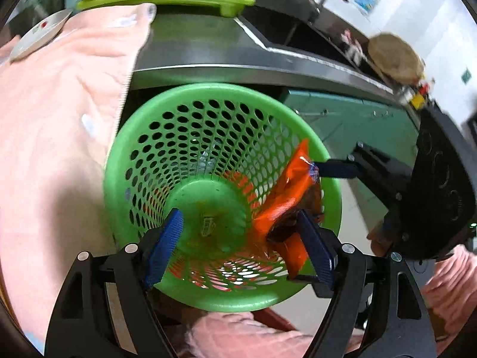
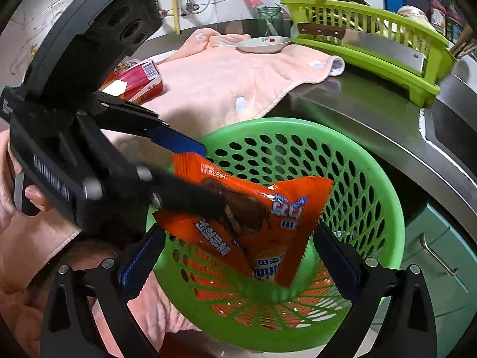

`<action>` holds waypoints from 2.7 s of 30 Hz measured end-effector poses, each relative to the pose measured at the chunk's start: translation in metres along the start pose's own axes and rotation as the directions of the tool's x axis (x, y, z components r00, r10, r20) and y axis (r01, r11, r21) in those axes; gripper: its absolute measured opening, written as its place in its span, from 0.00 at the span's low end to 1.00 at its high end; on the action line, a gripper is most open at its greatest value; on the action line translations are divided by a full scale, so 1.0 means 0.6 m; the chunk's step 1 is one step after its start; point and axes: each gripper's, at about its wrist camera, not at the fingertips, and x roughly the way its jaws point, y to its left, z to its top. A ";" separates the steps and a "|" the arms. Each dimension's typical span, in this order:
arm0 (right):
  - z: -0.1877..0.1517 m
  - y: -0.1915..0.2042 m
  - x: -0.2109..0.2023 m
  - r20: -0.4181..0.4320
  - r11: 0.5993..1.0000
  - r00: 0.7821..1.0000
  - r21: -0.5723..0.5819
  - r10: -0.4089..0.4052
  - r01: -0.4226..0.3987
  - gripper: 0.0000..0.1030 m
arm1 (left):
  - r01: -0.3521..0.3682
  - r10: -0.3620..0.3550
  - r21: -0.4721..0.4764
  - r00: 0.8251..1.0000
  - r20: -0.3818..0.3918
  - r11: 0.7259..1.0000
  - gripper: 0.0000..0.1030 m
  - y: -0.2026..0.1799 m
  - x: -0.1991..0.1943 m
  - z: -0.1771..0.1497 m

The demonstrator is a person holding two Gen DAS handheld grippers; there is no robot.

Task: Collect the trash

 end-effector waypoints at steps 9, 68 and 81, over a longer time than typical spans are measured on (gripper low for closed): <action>0.000 0.012 -0.002 0.005 1.000 1.000 0.001 0.013 -0.013 0.93 | 0.040 -0.039 -0.012 0.998 0.056 0.999 0.76 -0.005 -0.040 -0.008; 0.104 0.360 0.039 -0.011 0.933 0.953 -0.198 0.304 -0.300 0.93 | -0.323 0.518 -0.509 0.800 0.303 0.797 0.83 0.158 -0.458 -0.380; 0.135 0.467 0.108 -0.047 0.903 0.947 -0.291 0.318 -0.317 0.93 | -0.307 0.538 -0.556 0.781 0.316 0.772 0.83 0.185 -0.482 -0.417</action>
